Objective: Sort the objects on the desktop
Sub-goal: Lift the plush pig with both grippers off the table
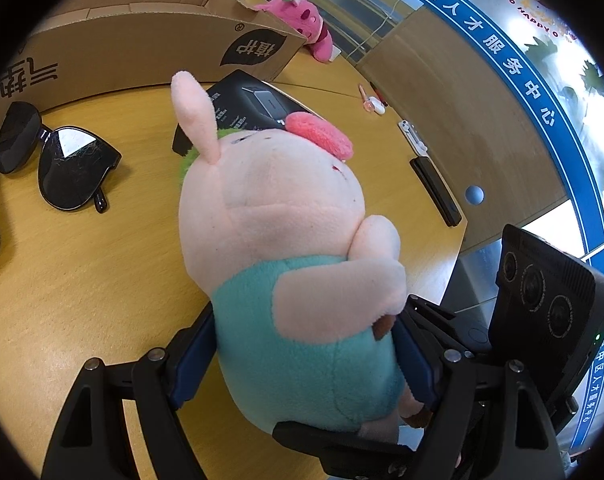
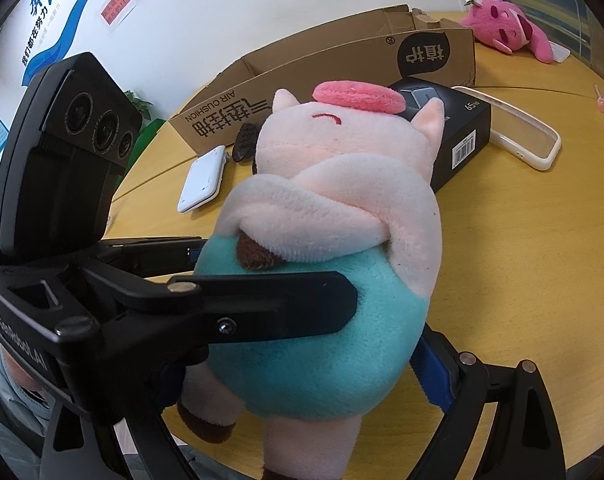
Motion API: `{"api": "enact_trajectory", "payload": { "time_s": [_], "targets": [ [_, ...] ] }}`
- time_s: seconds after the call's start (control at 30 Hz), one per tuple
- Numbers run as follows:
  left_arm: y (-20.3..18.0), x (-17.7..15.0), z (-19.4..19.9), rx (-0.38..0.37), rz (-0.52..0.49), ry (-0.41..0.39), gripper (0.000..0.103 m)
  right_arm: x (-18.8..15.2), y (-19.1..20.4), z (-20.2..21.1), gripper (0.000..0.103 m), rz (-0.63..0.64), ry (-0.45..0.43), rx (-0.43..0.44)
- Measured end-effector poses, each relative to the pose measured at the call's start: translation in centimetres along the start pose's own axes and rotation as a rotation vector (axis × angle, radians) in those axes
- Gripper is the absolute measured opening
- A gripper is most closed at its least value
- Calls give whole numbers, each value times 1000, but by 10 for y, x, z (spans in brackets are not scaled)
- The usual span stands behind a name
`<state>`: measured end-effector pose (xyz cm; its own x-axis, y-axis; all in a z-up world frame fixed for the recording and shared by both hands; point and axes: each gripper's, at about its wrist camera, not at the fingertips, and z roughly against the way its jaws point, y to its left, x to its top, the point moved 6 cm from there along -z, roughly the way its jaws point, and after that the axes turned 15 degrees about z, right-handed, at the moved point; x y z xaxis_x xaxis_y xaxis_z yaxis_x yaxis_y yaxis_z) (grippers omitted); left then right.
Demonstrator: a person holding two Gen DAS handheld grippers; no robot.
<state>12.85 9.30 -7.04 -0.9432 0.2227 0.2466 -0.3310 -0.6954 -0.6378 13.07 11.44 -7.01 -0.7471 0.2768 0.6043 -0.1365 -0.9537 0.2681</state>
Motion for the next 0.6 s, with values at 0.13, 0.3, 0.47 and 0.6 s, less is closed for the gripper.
{"api": "enact_trajectory", "payload": {
  "time_s": [0.13,0.3,0.47,0.6],
  "targets": [
    [0,-1,1,-1,2,-2,81,-1,-2,-1,93,2,0,-1],
    [-1,-2,1,-2,4,-2,81,-4,1,1,93,6,0,-6],
    [0,-3,2,-4,5,-6,81,-4,1,0,93,11,0,-13],
    [0,-3,3,-7,6,-7,80,-2,-2,-2,93,15,0,-21]
  ]
}}
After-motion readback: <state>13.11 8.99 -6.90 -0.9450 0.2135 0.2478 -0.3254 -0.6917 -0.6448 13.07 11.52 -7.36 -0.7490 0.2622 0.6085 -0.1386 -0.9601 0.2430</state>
